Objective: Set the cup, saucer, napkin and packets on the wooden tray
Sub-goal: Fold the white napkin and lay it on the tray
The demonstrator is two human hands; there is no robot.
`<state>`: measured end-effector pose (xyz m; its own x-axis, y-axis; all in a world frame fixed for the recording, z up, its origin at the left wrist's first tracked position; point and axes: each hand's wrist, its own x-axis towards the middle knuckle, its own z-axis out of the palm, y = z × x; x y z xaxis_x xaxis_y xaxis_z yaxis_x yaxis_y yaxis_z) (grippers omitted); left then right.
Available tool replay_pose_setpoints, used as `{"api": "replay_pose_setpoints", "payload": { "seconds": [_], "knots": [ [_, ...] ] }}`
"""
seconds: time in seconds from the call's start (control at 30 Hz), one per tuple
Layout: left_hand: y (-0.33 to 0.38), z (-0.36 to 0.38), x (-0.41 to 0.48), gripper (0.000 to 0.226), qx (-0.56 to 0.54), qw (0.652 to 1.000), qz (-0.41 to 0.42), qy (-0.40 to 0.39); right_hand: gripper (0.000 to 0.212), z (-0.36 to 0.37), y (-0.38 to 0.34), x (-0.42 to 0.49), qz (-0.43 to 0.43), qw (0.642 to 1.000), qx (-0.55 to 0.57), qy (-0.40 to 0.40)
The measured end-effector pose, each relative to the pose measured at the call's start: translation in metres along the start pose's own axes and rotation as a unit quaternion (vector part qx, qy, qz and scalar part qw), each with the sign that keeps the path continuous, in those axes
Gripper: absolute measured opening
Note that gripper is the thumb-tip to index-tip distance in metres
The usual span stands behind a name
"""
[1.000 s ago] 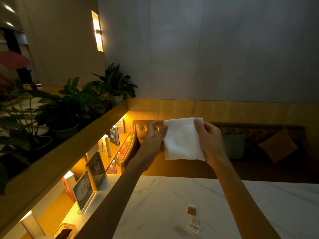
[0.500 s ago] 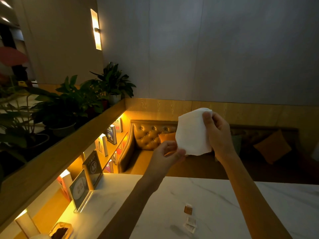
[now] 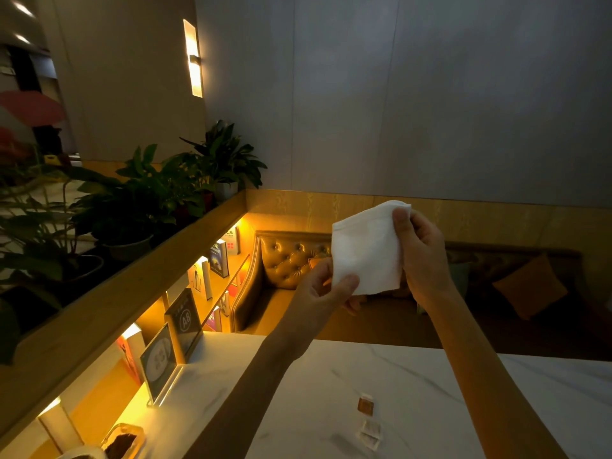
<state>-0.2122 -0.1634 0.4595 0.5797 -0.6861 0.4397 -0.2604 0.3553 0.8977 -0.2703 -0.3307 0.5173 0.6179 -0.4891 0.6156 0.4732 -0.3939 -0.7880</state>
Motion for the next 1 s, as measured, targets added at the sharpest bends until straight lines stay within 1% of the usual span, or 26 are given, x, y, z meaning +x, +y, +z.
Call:
{"api": "replay_pose_setpoints", "payload": {
  "seconds": [0.13,0.27,0.43,0.5,0.53,0.6,0.63,0.67,0.7,0.73,0.77,0.8,0.83,0.9,1.0],
  "knots": [
    [-0.001,-0.009,-0.001,0.057,-0.017,1.0,0.017,0.001,0.026,0.002,-0.003,0.001,0.013,1.0,0.028,-0.002],
    [-0.002,-0.021,-0.002,0.045,-0.015,1.0,0.008,-0.026,0.032,0.002,-0.006,0.003,0.012,0.999,0.045,-0.009],
    [0.004,-0.026,-0.002,0.036,-0.011,1.0,0.015,0.006,0.026,0.005,-0.007,0.003,0.013,0.997,0.075,-0.024],
    [0.005,-0.026,-0.003,0.039,-0.014,1.0,0.015,0.016,0.028,0.007,-0.008,0.002,0.013,0.997,0.072,-0.026],
    [0.004,-0.027,-0.003,0.041,-0.028,1.0,0.004,0.009,0.029,0.008,-0.007,0.002,0.013,0.997,0.068,-0.024],
    [0.005,-0.027,-0.003,0.042,-0.077,0.995,-0.055,-0.014,0.029,0.01,-0.007,0.002,0.011,0.998,0.06,-0.018],
    [0.005,-0.025,-0.004,0.051,-0.104,0.991,-0.084,-0.024,0.028,0.011,-0.007,0.002,0.011,0.998,0.057,-0.018],
    [0.003,-0.025,-0.003,0.069,-0.163,0.978,-0.123,-0.039,0.026,0.011,-0.006,0.001,0.012,0.998,0.052,-0.02],
    [0.004,-0.023,-0.005,0.088,-0.231,0.955,-0.179,-0.051,0.023,0.012,-0.005,0.0,0.014,0.999,0.042,-0.025],
    [0.006,-0.022,-0.007,0.1,-0.259,0.942,-0.208,-0.055,0.02,0.014,-0.003,-0.001,0.018,0.999,0.027,-0.032],
    [0.008,-0.021,-0.009,0.103,-0.259,0.938,-0.226,-0.054,0.018,0.014,0.0,-0.003,0.024,0.999,0.009,-0.04],
    [0.001,-0.022,-0.006,0.101,-0.266,0.934,-0.237,-0.031,0.018,0.015,0.003,-0.005,0.033,0.998,-0.007,-0.046],
    [-0.003,-0.022,-0.005,0.094,-0.267,0.937,-0.224,-0.004,0.018,0.014,0.007,-0.008,0.045,0.998,-0.019,-0.051],
    [-0.008,-0.023,-0.003,0.072,-0.259,0.947,-0.191,0.014,0.021,0.011,0.015,-0.014,0.074,0.995,-0.026,-0.055],
    [-0.015,-0.028,-0.001,0.047,-0.252,0.948,-0.186,0.059,0.028,0.002,0.026,-0.022,0.145,0.988,-0.018,-0.057]
  ]
}}
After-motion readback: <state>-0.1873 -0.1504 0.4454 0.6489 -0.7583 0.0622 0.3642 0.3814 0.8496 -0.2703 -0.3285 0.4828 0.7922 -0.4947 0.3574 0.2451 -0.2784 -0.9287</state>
